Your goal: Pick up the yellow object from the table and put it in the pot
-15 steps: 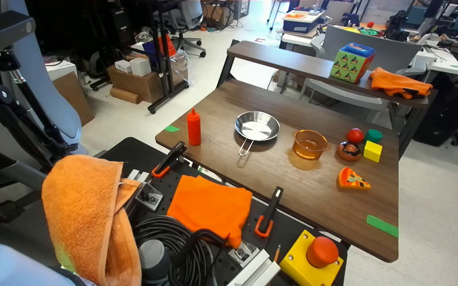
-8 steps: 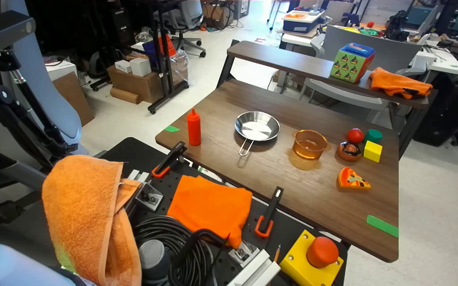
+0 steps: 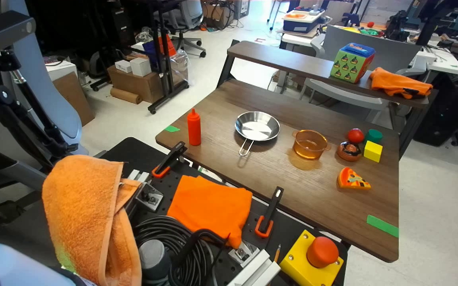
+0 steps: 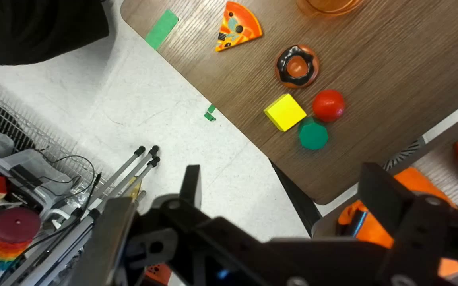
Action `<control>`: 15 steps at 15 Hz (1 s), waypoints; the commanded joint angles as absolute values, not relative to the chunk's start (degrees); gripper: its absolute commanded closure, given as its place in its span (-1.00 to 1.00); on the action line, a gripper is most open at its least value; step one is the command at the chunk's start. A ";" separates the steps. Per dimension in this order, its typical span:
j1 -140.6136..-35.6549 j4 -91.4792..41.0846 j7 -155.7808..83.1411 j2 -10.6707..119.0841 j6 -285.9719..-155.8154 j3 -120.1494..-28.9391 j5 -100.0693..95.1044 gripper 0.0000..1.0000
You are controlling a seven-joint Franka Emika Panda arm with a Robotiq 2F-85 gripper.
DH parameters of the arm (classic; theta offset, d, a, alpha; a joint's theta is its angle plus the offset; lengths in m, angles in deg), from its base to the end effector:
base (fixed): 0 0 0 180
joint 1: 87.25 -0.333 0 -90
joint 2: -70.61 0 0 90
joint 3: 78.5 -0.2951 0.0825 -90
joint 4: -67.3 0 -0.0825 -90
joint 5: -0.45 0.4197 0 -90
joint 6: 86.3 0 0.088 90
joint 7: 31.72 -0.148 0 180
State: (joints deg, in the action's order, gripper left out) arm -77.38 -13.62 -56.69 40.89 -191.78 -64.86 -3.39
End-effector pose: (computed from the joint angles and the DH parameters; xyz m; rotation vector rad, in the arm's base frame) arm 0.6603 -0.2725 0.3323 2.7232 -1.1512 -0.1096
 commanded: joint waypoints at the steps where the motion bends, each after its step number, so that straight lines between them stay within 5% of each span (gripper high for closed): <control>1: -77.49 -14.86 -54.66 41.20 -189.79 -65.77 -3.04 -1.00; 15: -75.27 -14.12 -50.54 40.55 -183.88 -67.08 0.89 -1.00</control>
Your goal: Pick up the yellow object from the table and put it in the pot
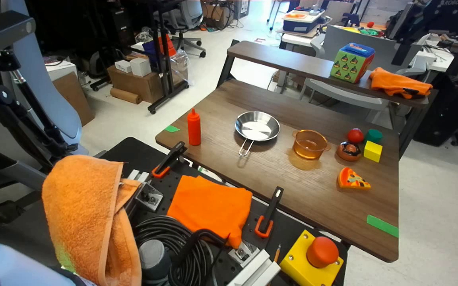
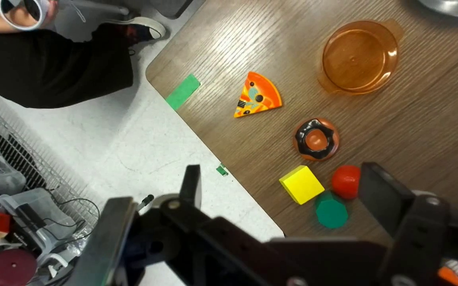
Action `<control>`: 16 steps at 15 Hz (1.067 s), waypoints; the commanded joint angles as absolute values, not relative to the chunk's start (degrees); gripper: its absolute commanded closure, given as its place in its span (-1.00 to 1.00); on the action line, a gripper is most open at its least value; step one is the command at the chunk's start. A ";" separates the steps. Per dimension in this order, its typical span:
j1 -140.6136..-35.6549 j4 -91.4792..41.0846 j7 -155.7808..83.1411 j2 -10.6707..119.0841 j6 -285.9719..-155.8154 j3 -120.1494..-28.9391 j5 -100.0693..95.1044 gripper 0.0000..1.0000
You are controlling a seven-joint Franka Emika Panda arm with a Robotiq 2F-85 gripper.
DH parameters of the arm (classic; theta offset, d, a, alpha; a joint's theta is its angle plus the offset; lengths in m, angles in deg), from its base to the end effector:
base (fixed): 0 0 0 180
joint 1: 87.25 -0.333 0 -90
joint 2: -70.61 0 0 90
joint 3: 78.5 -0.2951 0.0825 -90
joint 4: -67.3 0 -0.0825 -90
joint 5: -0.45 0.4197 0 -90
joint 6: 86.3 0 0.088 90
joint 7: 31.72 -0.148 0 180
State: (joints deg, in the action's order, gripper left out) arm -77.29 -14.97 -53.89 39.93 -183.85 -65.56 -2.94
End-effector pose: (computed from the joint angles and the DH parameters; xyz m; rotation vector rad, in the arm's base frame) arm 0.6358 -0.2585 0.3000 2.7365 -1.0856 -0.3809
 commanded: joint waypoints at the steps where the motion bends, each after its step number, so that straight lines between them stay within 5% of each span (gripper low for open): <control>1: -74.20 -14.47 -48.81 41.23 -184.74 -67.75 3.83 -1.00; 16: -71.67 -13.55 -39.51 42.59 -182.10 -68.22 11.66 -1.00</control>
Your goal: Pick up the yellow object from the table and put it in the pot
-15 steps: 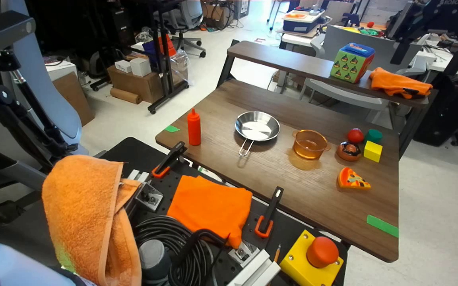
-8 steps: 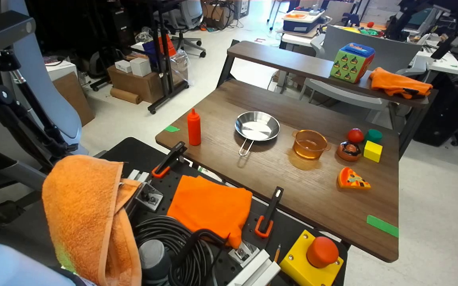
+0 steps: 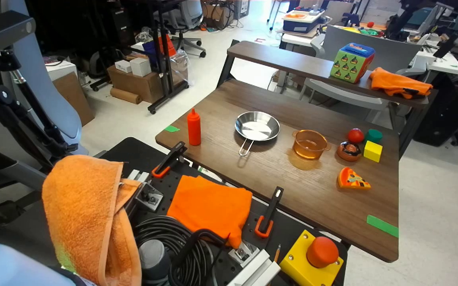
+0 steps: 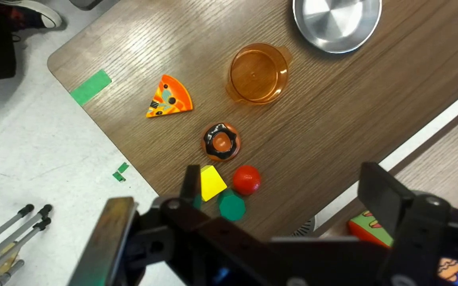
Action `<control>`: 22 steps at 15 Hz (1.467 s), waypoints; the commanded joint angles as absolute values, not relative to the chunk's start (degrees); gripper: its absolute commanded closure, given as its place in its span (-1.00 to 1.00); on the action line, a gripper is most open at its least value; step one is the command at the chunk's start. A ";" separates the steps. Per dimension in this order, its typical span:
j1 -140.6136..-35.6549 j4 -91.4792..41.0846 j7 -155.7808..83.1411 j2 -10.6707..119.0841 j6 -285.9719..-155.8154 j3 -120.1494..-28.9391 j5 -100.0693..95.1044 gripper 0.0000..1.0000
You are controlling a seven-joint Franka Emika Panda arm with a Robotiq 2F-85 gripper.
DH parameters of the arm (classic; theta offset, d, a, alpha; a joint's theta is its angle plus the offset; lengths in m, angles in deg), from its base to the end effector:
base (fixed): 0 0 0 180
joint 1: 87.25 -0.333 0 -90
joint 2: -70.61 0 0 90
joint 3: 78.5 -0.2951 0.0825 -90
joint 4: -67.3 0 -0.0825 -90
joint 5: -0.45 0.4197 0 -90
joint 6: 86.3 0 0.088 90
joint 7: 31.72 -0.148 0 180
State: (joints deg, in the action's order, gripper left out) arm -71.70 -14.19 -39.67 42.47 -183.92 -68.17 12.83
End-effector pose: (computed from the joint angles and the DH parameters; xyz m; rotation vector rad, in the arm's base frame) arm 0.6403 -0.2622 0.3331 -2.8302 0.9199 0.2676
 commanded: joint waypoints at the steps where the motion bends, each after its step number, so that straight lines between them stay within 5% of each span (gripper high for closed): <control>1: -71.69 -13.51 -39.66 42.60 -181.92 -68.18 11.56 -1.00; 22: -73.80 -13.39 -49.69 41.41 -182.47 -66.20 1.15 -1.00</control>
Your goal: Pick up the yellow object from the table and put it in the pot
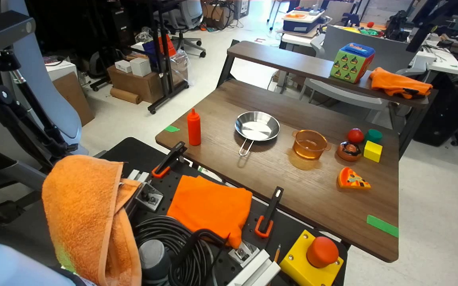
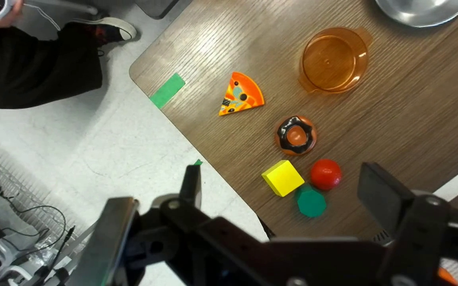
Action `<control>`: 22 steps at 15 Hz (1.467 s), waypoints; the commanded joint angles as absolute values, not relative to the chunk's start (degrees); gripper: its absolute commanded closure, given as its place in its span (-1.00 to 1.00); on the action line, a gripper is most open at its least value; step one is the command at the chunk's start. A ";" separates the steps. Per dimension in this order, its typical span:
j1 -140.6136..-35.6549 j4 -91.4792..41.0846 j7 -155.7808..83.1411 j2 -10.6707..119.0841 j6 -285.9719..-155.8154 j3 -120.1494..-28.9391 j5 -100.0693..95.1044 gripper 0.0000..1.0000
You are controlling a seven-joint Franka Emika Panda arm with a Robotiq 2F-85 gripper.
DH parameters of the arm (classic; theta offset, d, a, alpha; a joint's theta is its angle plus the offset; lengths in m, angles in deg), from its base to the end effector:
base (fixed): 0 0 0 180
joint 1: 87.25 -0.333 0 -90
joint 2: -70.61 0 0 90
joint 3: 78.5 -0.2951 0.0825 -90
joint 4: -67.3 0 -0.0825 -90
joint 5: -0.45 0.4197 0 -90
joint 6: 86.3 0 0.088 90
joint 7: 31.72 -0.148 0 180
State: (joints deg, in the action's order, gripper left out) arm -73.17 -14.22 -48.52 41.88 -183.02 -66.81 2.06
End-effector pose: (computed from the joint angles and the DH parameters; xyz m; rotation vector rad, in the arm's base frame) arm 0.6276 -0.2808 0.3255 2.8612 -1.1033 -0.3557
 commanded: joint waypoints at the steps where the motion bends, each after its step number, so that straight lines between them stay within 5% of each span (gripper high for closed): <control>1: -73.79 -13.56 -49.83 41.49 -183.11 -66.26 1.33 -1.00; 22: -73.08 -13.10 -49.17 41.64 -183.87 -66.78 3.59 -1.00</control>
State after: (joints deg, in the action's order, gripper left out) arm -73.31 -14.12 -48.92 41.78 -184.61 -66.79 2.35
